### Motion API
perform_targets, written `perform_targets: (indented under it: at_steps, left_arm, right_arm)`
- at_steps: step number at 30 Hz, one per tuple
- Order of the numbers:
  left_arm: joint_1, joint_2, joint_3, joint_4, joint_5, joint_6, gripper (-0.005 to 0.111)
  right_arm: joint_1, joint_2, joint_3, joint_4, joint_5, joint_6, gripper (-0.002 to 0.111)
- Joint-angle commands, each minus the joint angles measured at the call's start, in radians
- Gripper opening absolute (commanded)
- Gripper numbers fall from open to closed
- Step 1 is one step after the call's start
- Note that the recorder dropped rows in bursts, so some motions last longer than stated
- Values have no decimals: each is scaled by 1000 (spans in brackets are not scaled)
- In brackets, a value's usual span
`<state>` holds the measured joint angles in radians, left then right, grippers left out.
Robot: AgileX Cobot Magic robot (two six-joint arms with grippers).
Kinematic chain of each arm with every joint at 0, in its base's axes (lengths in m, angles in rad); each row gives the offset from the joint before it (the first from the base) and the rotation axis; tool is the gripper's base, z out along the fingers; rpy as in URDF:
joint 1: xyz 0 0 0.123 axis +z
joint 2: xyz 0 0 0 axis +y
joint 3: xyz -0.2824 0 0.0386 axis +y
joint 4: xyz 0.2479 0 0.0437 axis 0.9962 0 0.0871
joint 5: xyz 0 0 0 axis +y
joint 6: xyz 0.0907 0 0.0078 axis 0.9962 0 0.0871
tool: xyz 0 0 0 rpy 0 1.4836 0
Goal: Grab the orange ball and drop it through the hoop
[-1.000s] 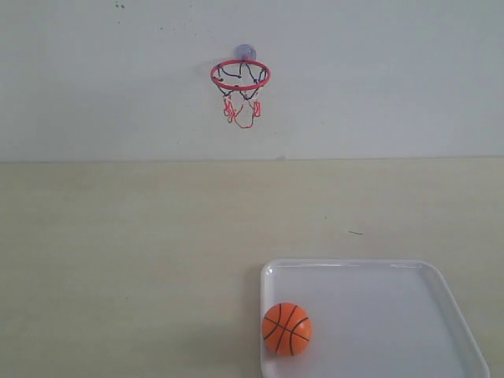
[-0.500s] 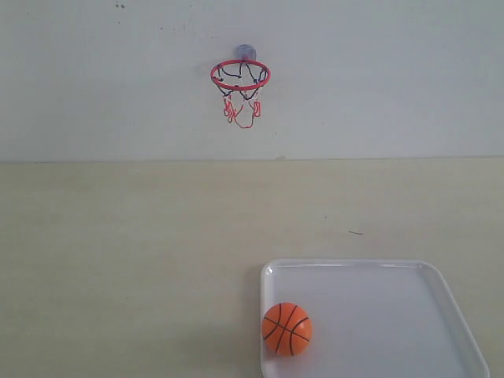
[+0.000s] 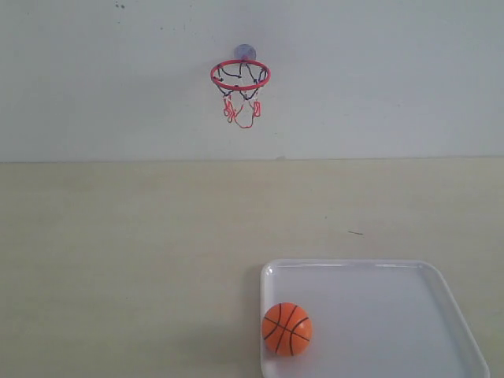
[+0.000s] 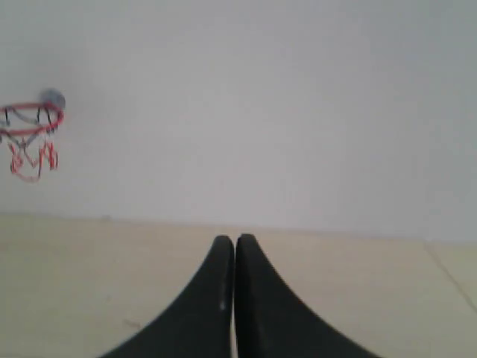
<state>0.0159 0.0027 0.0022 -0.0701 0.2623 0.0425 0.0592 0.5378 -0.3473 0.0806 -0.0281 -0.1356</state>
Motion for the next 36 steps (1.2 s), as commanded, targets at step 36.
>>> perform_targets:
  at_steps: [36]
  left_arm:
    - [3,-3,-2,-9,-8,4,4]
  right_arm:
    - [43,256,-26,46,-179,270,0]
